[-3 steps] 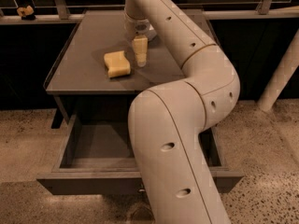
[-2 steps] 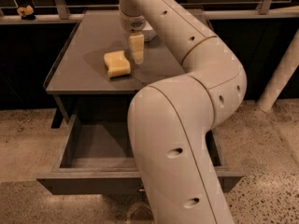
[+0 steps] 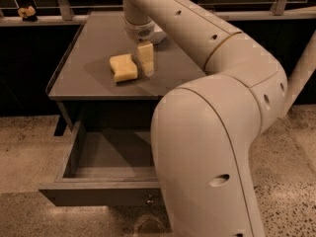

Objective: Place sponge into top drawer

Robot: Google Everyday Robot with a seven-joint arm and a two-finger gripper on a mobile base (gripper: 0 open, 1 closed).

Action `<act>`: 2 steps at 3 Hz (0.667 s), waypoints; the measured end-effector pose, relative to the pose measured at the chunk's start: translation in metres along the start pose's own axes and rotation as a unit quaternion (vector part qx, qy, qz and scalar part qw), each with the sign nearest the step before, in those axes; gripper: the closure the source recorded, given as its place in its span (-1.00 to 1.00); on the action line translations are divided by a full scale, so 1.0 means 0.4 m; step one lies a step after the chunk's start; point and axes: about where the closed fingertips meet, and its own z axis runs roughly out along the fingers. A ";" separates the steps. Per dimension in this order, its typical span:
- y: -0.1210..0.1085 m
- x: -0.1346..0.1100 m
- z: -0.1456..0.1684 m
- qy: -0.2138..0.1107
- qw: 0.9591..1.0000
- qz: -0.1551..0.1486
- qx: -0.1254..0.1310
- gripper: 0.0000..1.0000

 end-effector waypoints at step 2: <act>0.007 -0.062 0.015 -0.004 0.999 -0.041 0.002 -1.00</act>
Offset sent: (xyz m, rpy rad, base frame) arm -0.0327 0.0596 -0.0158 -0.0458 -0.0274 0.2154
